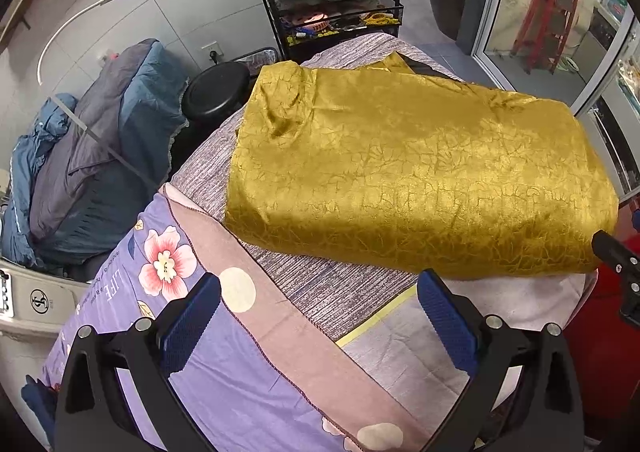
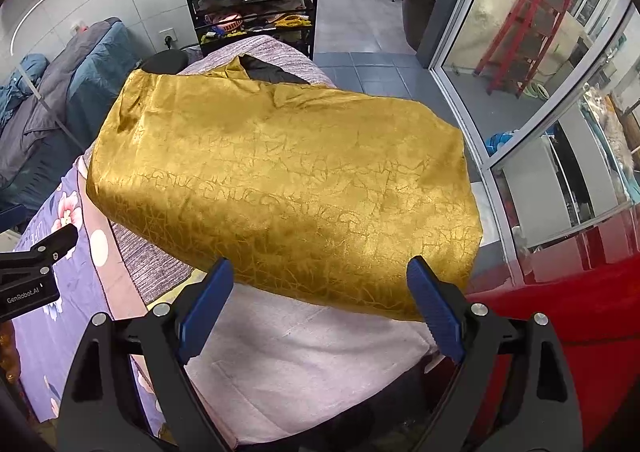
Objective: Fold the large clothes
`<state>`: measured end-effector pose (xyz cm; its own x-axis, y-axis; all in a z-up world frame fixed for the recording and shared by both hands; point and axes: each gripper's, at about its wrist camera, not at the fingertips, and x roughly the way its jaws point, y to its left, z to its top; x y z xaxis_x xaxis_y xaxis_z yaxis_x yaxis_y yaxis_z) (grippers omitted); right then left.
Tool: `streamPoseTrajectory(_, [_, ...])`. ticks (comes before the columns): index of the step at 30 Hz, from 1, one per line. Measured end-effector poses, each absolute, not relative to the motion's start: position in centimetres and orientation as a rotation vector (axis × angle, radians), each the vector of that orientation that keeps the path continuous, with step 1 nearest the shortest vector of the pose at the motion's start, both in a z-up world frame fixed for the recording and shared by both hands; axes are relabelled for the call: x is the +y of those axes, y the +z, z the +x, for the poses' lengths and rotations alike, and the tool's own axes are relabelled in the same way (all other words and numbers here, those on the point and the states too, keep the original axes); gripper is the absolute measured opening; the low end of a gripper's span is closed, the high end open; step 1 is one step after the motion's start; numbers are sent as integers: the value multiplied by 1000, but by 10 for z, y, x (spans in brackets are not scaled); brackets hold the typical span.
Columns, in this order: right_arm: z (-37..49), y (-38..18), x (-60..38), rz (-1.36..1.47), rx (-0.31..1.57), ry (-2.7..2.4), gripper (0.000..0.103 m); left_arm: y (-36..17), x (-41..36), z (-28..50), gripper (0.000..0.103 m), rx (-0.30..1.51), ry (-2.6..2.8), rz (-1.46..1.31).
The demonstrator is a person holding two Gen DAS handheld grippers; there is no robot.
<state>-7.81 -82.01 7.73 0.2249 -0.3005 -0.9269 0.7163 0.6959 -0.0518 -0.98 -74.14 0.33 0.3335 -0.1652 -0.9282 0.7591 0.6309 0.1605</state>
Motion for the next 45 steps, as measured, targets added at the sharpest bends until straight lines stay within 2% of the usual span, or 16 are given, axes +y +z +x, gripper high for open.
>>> streamPoseTrajectory(45, [-76, 80, -815, 445, 1094, -718, 87, -3, -736, -1, 97, 1074, -624, 655])
